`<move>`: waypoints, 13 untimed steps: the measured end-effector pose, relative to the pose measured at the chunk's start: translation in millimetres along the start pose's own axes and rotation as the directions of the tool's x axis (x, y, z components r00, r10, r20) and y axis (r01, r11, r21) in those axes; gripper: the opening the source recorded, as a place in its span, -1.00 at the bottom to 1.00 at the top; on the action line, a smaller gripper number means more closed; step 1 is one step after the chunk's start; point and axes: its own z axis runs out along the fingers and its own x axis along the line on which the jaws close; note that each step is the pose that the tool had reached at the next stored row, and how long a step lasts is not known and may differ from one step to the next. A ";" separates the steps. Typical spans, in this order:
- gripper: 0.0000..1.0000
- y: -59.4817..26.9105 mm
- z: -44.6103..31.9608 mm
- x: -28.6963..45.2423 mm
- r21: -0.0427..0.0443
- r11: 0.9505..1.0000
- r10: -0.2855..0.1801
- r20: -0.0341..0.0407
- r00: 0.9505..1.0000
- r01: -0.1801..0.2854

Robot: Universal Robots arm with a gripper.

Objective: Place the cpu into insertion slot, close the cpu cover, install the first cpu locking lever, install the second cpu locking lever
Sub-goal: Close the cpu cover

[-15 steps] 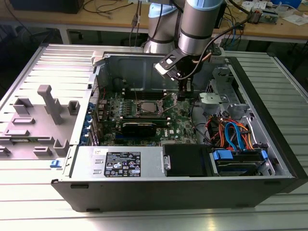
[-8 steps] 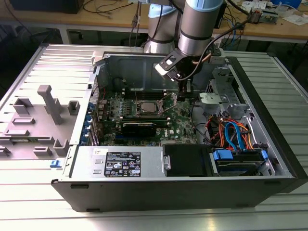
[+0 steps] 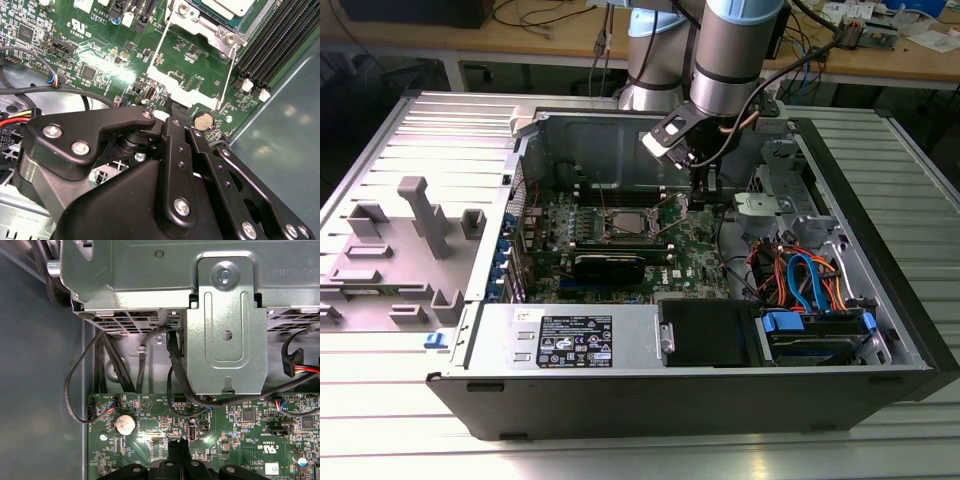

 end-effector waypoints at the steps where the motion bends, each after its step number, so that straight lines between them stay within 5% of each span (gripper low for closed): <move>1: -0.79 0.0 0.0 0.0 0.000 1.000 0.000 0.000 1.000 0.000; 8: -0.79 -2.9 0.0 -0.6 0.000 1.000 -0.002 0.000 1.000 0.002; 13: -0.79 -8.3 0.0 -0.8 0.011 1.000 -0.003 -0.001 1.000 0.003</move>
